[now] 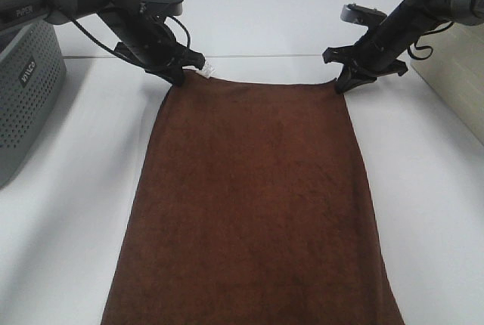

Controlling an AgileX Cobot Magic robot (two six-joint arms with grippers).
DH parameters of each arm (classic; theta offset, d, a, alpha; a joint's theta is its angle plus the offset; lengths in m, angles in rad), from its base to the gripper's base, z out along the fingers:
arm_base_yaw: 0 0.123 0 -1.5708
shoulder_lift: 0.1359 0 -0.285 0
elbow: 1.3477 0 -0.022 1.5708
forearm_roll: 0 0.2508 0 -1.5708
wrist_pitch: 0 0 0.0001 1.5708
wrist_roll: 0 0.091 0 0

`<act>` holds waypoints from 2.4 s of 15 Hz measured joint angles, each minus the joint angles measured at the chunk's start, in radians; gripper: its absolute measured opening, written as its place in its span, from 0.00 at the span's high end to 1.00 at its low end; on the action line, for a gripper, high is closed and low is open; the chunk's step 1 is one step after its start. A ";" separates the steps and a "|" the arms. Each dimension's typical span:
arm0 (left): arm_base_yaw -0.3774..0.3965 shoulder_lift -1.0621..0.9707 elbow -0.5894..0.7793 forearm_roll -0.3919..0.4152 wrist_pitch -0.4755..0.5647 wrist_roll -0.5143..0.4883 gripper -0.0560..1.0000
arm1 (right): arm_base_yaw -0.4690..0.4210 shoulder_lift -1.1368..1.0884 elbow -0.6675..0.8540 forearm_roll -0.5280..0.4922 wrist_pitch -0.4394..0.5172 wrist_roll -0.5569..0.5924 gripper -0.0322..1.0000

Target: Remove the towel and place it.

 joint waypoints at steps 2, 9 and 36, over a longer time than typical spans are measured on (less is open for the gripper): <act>0.000 0.001 -0.001 0.007 -0.045 0.000 0.95 | 0.000 0.000 -0.063 0.001 -0.037 0.006 0.96; 0.014 0.002 -0.001 0.035 -0.237 0.000 0.95 | 0.000 0.000 -0.099 0.042 -0.153 0.006 0.96; 0.023 0.153 -0.001 -0.047 -0.673 0.107 0.95 | 0.000 0.139 -0.102 0.247 -0.504 -0.178 0.96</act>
